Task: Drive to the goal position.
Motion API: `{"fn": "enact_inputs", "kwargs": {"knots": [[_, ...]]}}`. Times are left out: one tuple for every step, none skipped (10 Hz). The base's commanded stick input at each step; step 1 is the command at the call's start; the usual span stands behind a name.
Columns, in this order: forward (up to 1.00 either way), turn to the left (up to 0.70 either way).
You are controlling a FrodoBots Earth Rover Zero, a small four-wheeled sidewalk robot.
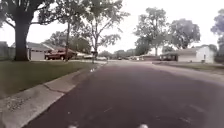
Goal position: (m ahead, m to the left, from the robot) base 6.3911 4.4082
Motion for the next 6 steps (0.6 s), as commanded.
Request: {"fn": "enact_inputs", "kwargs": {"knots": [[0.70, 0.00], [0.70, 0.00], [0.70, 0.00], [0.70, 0.00], [0.70, 0.00], [0.70, 0.00]]}}
